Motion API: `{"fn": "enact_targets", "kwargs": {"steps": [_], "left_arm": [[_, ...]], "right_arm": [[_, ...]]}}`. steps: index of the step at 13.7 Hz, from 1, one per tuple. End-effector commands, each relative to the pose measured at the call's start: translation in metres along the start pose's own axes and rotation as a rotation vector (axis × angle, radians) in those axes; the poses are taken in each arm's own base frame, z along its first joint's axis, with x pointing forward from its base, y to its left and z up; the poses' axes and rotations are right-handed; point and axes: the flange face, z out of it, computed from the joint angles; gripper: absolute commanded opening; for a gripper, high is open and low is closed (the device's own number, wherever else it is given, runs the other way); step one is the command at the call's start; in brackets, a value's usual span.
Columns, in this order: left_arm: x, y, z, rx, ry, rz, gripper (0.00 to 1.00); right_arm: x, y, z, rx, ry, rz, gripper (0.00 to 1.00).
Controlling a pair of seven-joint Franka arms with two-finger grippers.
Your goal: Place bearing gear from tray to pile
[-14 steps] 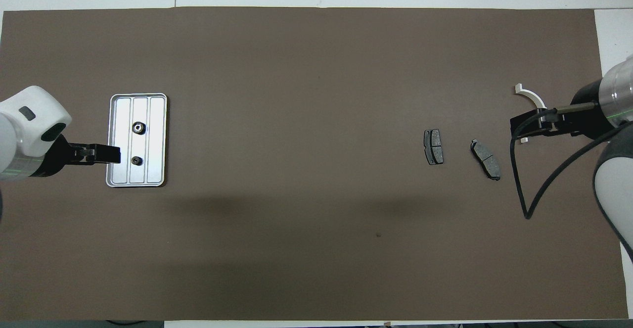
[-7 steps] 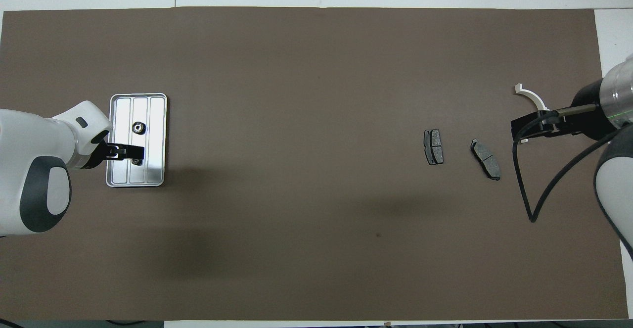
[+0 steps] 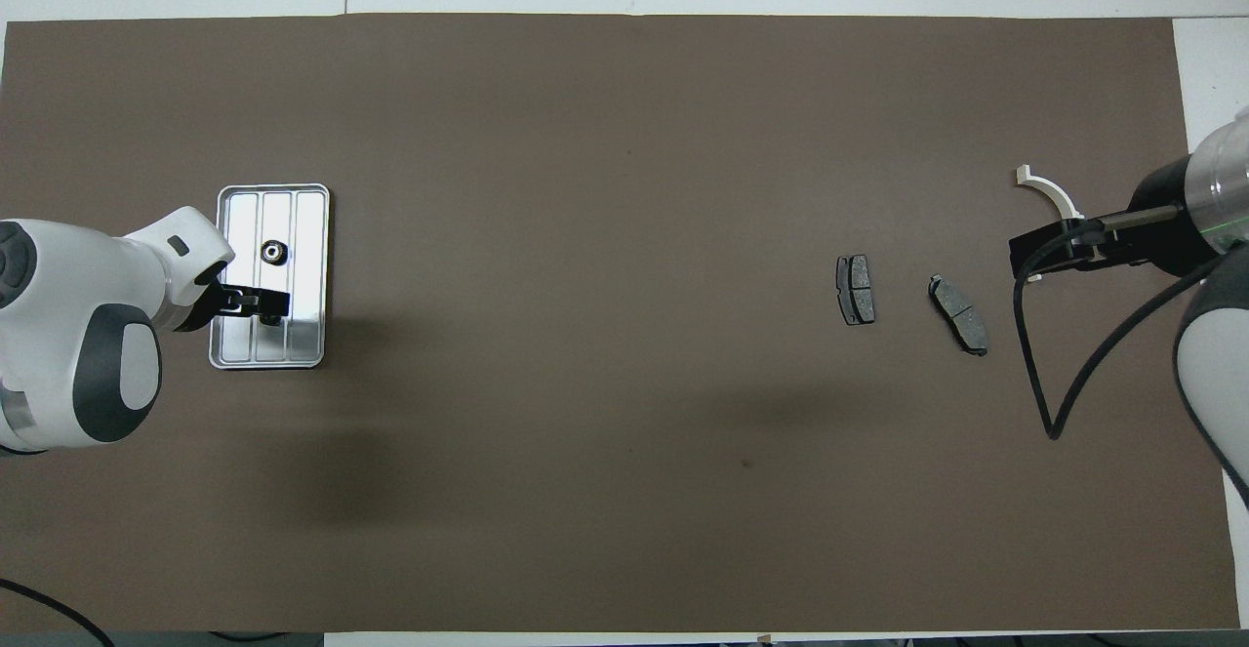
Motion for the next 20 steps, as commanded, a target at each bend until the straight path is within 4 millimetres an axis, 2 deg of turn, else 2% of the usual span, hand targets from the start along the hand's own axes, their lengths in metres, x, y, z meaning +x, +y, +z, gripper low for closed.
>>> {"fn": "enact_targets", "kwargs": {"steps": [1,3,6,12,15,16,18,20], "left_arm": [[-0.009,0.0,0.008,0.007,-0.003,0.015,0.92],[-0.011,0.002,0.011,0.006,-0.012,0.016,0.92],[-0.014,0.005,0.013,0.005,-0.01,0.014,0.91],[-0.018,0.004,0.021,0.007,0.005,0.013,0.91],[-0.018,0.004,0.023,0.006,0.005,0.009,0.85],[-0.017,0.005,0.023,0.007,0.011,0.01,0.79],[-0.017,0.006,0.022,0.007,0.014,0.01,0.61],[-0.016,0.007,0.022,0.007,0.014,-0.006,0.35]], "right_arm": [[-0.007,0.005,0.0,0.01,0.009,-0.022,1.0],[-0.01,0.004,0.006,0.01,0.001,-0.017,1.0],[-0.001,0.002,0.025,0.009,0.047,-0.014,1.0],[0.025,0.002,0.092,0.011,0.075,0.06,1.0],[0.05,-0.003,0.134,0.002,0.093,0.074,1.0],[0.057,-0.004,0.149,0.001,0.094,0.078,1.0],[0.068,-0.004,0.17,0.001,0.1,0.078,1.0],[0.072,-0.003,0.18,0.001,0.098,0.08,1.0]]}}
